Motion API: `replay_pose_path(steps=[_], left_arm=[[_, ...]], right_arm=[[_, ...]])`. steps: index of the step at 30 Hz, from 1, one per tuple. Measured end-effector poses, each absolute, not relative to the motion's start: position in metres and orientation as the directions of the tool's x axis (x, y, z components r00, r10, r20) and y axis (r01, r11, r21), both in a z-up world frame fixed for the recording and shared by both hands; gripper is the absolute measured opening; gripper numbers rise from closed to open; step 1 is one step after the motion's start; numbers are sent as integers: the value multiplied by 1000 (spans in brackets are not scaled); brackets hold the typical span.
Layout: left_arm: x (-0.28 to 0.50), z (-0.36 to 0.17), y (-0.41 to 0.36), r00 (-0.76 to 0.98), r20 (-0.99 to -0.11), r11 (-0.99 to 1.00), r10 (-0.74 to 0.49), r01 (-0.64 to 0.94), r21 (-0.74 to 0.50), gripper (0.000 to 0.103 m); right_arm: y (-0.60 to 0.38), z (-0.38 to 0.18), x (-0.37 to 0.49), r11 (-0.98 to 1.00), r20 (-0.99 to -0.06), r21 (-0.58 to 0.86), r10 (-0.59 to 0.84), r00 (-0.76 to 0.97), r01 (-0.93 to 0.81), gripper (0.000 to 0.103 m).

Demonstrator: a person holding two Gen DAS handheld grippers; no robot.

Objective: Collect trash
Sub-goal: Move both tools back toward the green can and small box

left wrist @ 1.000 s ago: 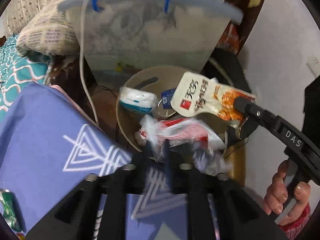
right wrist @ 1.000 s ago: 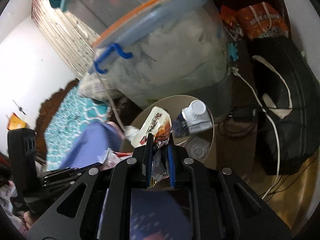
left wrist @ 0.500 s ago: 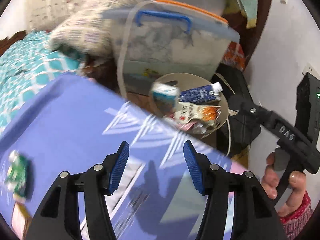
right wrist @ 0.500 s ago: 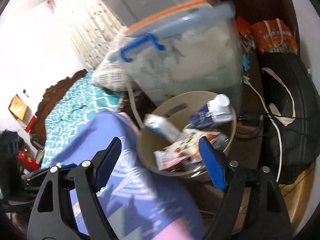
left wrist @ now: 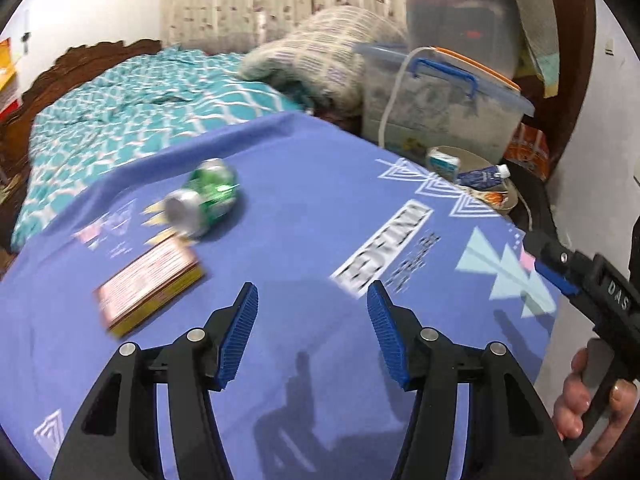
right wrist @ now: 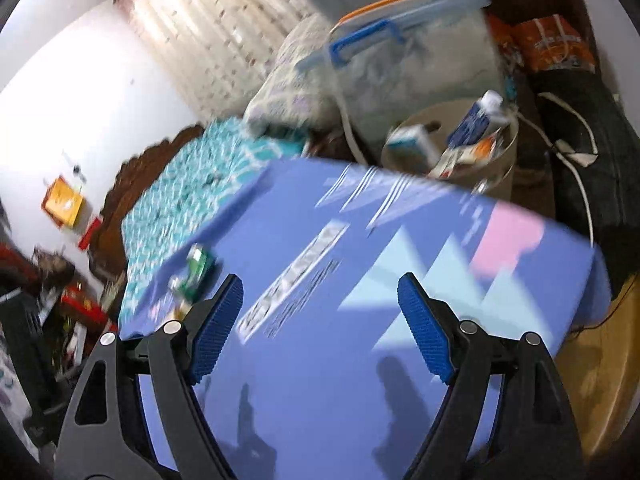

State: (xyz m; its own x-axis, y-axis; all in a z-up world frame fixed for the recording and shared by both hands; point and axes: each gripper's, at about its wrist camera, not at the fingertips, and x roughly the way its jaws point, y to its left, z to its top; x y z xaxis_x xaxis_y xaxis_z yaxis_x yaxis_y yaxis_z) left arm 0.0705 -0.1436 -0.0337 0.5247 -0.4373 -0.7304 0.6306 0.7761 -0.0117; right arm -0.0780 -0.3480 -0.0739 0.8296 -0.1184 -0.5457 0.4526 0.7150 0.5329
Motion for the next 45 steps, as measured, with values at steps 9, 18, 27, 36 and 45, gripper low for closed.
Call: replay_pose_path(steps=[9, 18, 27, 36, 45], left_arm=[[62, -37, -58, 584, -715, 851, -384, 524, -30, 55], [59, -43, -13, 601, -710, 882, -367, 467, -61, 60], [60, -50, -8, 596, -717, 889, -362, 453, -72, 67], [63, -55, -5, 605, -723, 902, -333, 429, -56, 68], [69, -67, 6, 625, -721, 920, -299, 389, -45, 73]], right_arm=[[-258, -74, -50, 813, -590, 483, 29, 807, 325, 80], [-216, -63, -41, 870, -596, 429, 72, 799, 241, 80], [-207, -64, -41, 880, -607, 422, 97, 789, 216, 81], [-199, -70, -39, 884, -618, 430, 142, 774, 181, 81], [-189, -69, -38, 905, -609, 410, 181, 772, 112, 81]])
